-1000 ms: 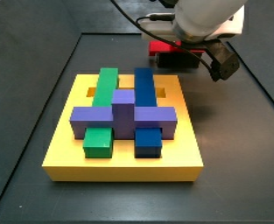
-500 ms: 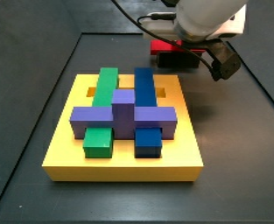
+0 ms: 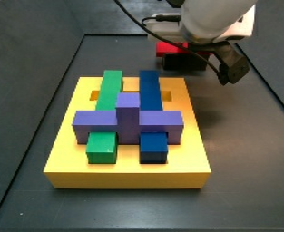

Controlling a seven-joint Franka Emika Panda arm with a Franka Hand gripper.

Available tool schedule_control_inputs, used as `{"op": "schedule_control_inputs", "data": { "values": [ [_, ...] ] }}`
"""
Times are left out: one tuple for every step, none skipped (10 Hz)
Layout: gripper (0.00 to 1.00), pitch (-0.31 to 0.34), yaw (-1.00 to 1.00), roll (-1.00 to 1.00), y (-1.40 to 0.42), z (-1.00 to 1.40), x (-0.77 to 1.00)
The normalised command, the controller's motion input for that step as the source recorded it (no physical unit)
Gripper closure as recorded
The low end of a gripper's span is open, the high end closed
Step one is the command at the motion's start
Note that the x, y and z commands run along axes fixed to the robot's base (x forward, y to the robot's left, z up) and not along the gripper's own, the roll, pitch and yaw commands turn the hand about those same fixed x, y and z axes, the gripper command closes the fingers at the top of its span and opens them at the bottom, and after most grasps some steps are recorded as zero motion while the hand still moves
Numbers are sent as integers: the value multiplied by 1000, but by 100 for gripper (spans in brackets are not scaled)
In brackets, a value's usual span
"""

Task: Pick up the red object. Move up. Place the red object on the fixture. Regrasp the red object. Move to above the board. Insert the red object.
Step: Regrasp the red object, then move to above the board.

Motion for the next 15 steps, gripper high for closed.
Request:
{"op": "schedule_control_inputs", "data": {
  "values": [
    [100,0,0,0,0,0,0],
    [100,0,0,0,0,0,0],
    [100,0,0,0,0,0,0],
    [100,0,0,0,0,0,0],
    [100,0,0,0,0,1400,0],
    [100,39,-19,-2,-28,1400,-23],
    [100,73,-27,-43,-36,1400,-57],
    [100,76,7,-11,-20,1400,-26],
    [100,98,19,10,-45,1400,-13],
    [100,94,28,-4,-49,1400,-17],
    [100,87,38,-10,-35,1400,-1],
    [100,85,48,-8,-27,680,7],
    [100,82,58,8,-22,300,23],
    [100,171,12,-1000,-1400,281,-919],
    [100,165,12,-1000,-1400,264,-932]
  ]
}}
